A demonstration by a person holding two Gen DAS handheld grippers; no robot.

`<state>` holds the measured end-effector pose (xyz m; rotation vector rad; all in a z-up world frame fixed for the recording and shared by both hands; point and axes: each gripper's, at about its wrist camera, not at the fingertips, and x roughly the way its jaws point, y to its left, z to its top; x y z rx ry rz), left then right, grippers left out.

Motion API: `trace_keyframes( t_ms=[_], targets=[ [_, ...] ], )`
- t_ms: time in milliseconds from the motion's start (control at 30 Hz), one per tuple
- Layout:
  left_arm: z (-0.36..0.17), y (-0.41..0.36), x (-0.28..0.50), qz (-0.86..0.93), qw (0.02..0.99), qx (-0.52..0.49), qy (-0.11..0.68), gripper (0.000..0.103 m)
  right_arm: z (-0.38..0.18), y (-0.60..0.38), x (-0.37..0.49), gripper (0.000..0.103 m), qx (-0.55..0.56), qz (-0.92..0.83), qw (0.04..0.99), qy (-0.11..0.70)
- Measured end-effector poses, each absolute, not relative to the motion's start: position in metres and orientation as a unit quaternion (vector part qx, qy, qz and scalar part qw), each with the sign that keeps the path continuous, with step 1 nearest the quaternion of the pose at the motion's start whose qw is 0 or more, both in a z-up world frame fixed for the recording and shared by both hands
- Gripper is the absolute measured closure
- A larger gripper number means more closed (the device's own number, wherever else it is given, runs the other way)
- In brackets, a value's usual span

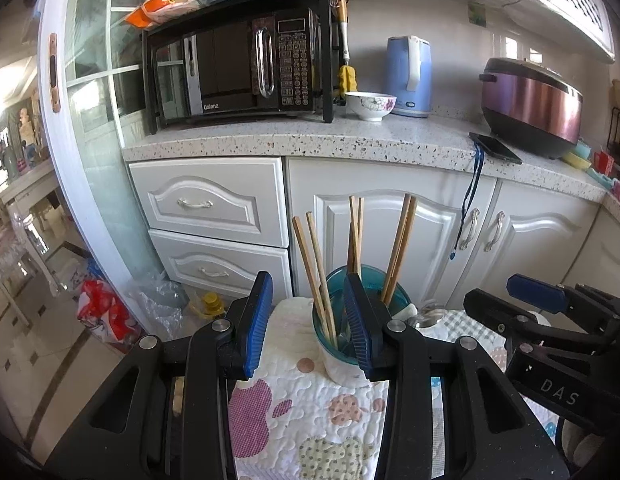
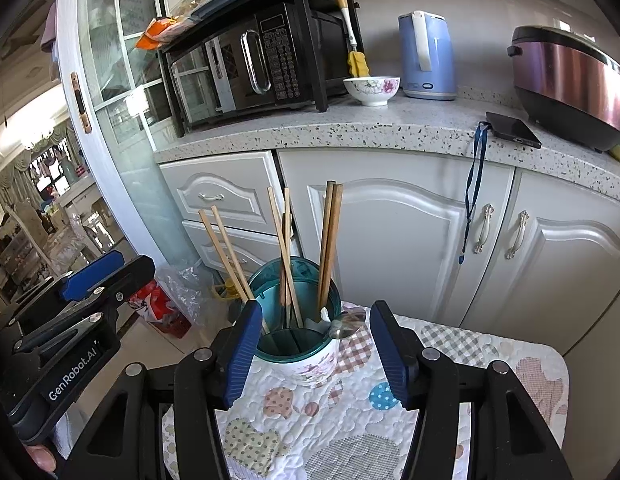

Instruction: Organize utensils

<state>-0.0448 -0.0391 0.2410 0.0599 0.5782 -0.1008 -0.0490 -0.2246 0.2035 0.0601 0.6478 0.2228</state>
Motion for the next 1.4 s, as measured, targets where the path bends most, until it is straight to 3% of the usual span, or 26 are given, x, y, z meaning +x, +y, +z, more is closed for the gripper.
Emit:
trace_keyframes(
  t_ms=[1400],
  targets=[
    [0.224, -0.032, -0.034, -0.038, 0.951, 0.027, 0.305, 0.067, 0.191, -0.217, -0.041, 0.048, 0.015, 0.112, 0.934, 0.338]
  ],
)
